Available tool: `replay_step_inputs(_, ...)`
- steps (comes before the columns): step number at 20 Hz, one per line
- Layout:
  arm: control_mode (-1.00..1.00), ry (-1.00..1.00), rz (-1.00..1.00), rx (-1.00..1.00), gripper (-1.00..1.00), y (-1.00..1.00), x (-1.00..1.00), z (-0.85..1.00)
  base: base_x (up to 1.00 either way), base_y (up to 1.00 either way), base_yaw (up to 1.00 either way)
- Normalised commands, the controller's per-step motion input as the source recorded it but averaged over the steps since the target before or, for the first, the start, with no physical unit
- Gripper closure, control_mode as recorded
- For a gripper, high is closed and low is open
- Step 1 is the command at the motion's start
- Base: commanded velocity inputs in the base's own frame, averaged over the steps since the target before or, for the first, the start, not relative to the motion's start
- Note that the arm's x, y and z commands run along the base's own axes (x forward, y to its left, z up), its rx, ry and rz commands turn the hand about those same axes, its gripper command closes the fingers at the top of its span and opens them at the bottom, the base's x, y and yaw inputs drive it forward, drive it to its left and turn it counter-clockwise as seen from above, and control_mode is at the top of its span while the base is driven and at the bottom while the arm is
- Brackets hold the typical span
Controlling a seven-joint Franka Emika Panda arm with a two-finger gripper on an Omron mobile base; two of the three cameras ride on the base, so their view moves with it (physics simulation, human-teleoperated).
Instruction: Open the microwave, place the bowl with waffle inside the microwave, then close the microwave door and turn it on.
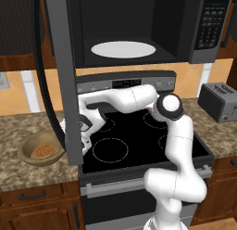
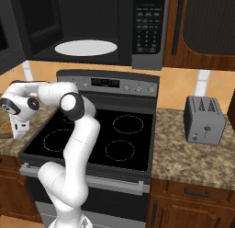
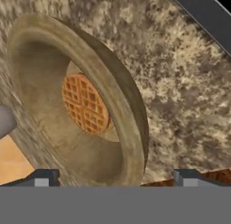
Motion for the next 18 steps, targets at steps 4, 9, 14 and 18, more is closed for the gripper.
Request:
replay_step_inputs(4, -1.00, 0.07, 0.03, -0.11, -1.00, 0.04, 0.30, -0.41, 0.00, 0.00, 0.00)
replay_step_inputs(9, -1.00, 0.00, 0.06, 0.00, -1.00, -0.26, 0.11, -0.28, 0.00, 0.00, 0.00)
replay_step_inputs(14, -1.00, 0.00, 0.05, -0.03, -1.00, -0.02, 0.53, -0.16, 0.00, 0.00, 0.00)
replay_step_inputs(18, -1.00, 0.00, 0.03, -0.04, 1.00, 0.02, 0.40, -0.11, 0.00, 0.00, 0.00)
